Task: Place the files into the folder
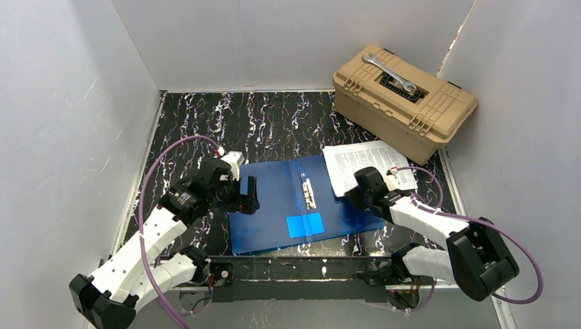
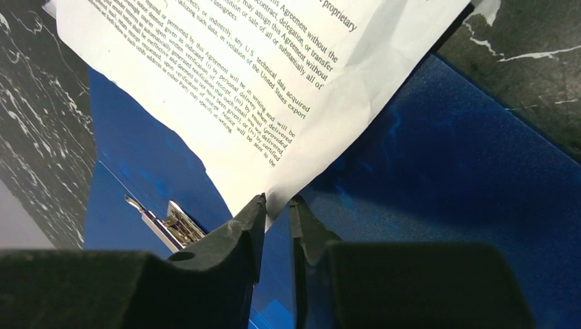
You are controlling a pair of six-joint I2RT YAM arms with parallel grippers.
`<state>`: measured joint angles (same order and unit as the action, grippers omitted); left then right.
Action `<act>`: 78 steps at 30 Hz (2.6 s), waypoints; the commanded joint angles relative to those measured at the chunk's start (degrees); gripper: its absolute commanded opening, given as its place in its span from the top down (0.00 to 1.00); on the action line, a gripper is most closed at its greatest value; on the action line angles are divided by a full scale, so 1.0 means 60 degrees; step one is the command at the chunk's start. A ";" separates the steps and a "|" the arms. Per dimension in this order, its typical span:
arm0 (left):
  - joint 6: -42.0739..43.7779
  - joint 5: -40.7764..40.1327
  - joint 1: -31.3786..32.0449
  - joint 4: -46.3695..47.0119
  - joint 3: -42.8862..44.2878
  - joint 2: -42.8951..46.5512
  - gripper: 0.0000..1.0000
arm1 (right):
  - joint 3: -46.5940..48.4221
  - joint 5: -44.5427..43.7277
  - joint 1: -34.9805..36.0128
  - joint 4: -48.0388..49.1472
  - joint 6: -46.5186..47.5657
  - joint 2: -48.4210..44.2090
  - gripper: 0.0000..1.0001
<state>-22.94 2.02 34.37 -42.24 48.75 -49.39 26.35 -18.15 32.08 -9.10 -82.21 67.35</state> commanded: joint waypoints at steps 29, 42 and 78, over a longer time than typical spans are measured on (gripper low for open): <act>-0.0685 0.0257 0.0058 0.0080 0.0811 -0.0238 0.02 | 0.1683 0.2031 -0.0284 -0.1381 0.2598 -0.2761 0.99; -0.2725 0.3421 -0.1653 0.1115 0.1762 -0.1803 0.01 | 0.3789 0.4464 -0.0281 -0.1651 0.4663 -0.2479 0.99; -0.4644 0.6849 -0.3956 0.2885 -0.0762 -0.0906 0.02 | 0.5349 0.5479 -0.0291 -0.5551 0.9149 -0.2695 0.70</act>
<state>-53.71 41.08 10.92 -21.50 45.67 -56.18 61.23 23.83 30.48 -35.88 -30.74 53.52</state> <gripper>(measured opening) 0.983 0.189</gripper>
